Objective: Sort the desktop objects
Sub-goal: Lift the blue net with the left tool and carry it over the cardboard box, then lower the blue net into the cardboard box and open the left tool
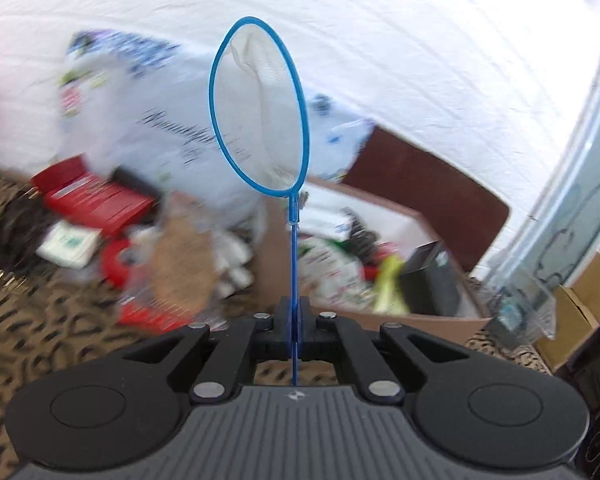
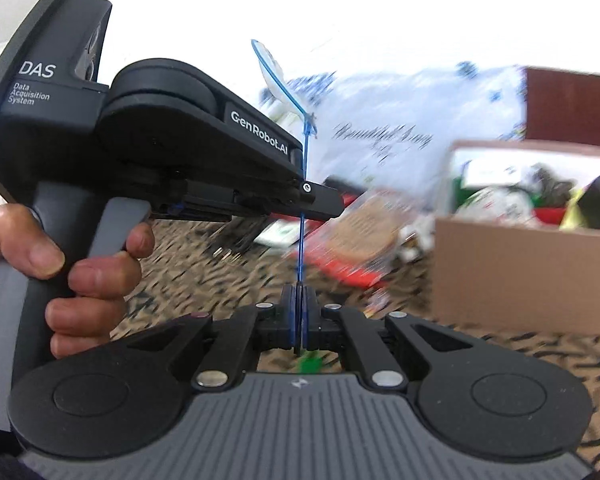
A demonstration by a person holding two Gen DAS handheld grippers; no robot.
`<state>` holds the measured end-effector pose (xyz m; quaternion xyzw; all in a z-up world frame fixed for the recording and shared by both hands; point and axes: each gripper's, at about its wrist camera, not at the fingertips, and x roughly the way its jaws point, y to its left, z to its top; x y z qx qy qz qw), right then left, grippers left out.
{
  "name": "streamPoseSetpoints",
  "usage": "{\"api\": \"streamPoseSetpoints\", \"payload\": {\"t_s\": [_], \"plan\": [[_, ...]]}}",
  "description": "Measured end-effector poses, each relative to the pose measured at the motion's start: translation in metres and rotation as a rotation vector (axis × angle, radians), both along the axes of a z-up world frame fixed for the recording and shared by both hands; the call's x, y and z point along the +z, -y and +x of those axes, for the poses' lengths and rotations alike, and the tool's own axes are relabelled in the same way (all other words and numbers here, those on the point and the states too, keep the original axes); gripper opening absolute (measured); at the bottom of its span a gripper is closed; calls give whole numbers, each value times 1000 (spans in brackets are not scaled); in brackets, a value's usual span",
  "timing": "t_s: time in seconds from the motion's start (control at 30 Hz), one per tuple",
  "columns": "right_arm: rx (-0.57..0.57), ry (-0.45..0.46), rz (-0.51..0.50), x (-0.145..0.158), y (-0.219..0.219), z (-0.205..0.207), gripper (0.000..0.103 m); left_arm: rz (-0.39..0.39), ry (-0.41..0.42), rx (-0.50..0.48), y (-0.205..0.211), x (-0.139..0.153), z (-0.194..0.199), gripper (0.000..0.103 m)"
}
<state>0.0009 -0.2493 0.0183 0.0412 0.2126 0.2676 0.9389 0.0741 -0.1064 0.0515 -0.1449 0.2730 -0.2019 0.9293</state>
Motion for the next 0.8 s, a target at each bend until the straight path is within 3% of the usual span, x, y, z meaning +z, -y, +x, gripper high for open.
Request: {"api": "streamPoseSetpoints", "payload": {"t_s": [0.43,0.6,0.8], "plan": [[-248,133,14,24,84,46,0,3,74,-156,105,38,63,0],[-320,131,39,15,109,81,0,34,50,-193,134,31,97,0],[-419,106,32,-9,124,126,0,84,-11,-198,154,1,142,1]]}}
